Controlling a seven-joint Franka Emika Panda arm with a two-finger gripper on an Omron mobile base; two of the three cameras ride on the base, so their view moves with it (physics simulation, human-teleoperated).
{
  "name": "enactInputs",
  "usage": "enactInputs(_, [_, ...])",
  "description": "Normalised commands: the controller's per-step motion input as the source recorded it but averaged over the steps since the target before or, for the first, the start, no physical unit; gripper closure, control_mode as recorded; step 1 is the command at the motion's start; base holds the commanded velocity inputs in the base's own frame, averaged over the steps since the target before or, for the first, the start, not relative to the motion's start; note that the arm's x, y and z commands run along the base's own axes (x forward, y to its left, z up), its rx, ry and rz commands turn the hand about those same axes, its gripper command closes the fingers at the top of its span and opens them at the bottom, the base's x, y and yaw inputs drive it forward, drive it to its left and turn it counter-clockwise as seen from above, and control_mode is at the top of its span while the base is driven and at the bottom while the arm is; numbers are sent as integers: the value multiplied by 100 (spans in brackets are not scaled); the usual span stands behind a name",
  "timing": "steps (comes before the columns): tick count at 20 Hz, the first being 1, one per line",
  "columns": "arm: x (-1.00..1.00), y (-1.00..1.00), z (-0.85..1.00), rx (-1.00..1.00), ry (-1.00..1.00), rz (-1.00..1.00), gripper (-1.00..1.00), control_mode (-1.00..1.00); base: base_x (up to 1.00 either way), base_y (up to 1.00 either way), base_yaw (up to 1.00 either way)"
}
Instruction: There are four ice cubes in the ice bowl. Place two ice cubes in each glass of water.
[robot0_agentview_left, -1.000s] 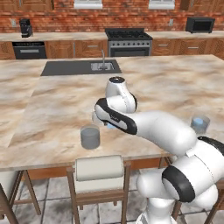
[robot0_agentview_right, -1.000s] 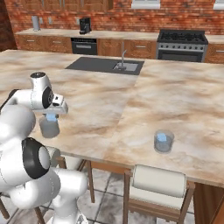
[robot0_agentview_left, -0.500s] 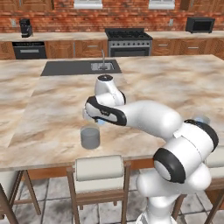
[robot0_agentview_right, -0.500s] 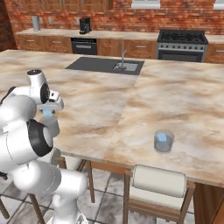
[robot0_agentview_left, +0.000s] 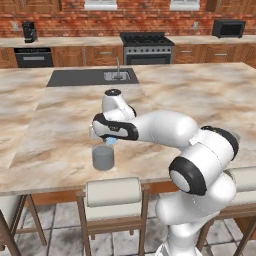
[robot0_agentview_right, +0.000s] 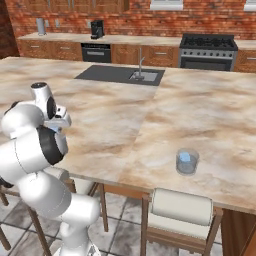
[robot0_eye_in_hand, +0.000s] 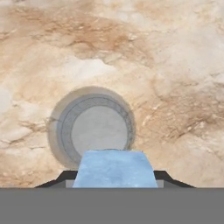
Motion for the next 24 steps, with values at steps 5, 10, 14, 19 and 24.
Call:
enactInputs(5, [15, 15, -26, 0, 0, 0, 100, -100, 0, 0, 0])
enactInputs(10, [12, 9, -28, 0, 0, 1, 100, -100, 0, 0, 0])
enactInputs(14, [0, 7, -20, 0, 0, 1, 100, -100, 0, 0, 0])
enactInputs(19, [0, 0, -4, 0, 0, 2, 100, -100, 0, 0, 0])
enactInputs(24, [8, 0, -7, 0, 0, 0, 100, -100, 0, 0, 0])
